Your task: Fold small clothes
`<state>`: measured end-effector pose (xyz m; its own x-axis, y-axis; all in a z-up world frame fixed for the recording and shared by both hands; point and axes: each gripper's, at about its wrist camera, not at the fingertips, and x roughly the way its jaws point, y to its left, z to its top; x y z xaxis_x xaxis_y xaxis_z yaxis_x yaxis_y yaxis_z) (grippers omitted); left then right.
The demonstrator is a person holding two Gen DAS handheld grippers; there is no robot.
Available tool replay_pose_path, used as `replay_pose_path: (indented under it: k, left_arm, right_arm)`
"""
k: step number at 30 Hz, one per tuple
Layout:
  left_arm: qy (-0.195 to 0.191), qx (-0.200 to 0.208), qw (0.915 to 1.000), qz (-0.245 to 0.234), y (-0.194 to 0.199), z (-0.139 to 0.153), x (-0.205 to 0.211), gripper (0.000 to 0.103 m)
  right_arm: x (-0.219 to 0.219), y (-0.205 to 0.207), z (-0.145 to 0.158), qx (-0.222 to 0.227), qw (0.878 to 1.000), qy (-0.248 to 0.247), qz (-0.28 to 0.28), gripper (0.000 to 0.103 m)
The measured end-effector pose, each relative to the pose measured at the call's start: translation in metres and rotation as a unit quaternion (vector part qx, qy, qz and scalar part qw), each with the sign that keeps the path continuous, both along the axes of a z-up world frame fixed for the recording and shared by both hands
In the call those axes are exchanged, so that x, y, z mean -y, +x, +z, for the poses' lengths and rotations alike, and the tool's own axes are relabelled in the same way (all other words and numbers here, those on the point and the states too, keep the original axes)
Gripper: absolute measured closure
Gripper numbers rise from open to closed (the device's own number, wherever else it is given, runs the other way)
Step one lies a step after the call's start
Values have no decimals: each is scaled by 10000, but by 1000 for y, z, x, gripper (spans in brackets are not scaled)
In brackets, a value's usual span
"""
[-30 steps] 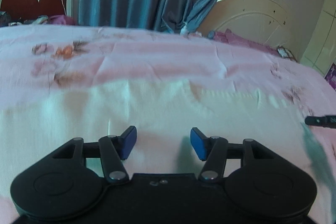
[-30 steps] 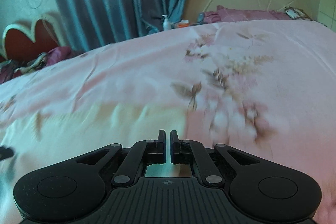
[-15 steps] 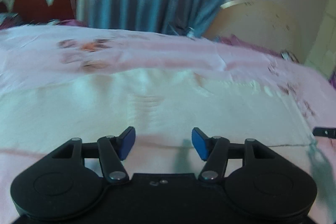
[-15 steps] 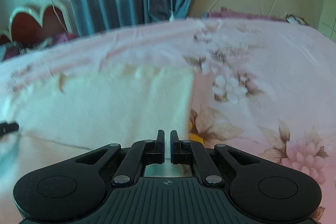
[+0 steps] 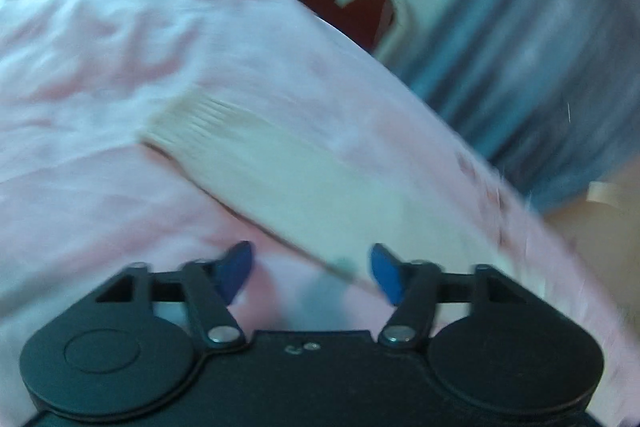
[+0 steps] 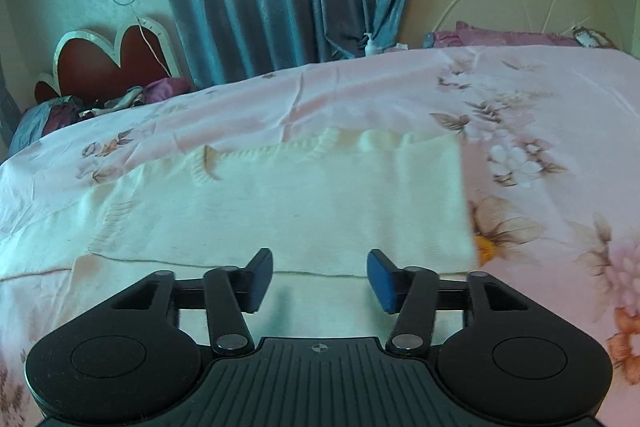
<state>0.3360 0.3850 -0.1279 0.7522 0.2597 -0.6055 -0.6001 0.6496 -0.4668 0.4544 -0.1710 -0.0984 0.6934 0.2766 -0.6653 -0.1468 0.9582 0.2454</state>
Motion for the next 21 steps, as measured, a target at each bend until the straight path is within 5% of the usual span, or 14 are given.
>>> replay_pose_path:
  k: [6, 11, 13, 17, 21]
  left_arm:
    - [-917, 753, 9894, 836, -12, -9, -58, 53]
    - [-1093, 877, 9836, 1136, -9, -13, -73, 67]
    - [-1005, 697, 9859, 1138, -6, -13, -77, 101]
    - [-963, 709, 9877, 1012, -2, -8, -76, 99]
    - [-701, 903, 9929, 328, 28, 13, -48, 99]
  right_arm:
    - [-20, 0, 6, 54, 9999, -132, 69, 51]
    - [-26, 4, 9, 81, 9998, -205, 4, 51]
    - [-25, 6, 8, 67, 9997, -222, -39, 51]
    - [-18, 13, 0, -86, 9994, -258, -205, 51]
    - [-9, 11, -1, -67, 9993, -178, -312, 51]
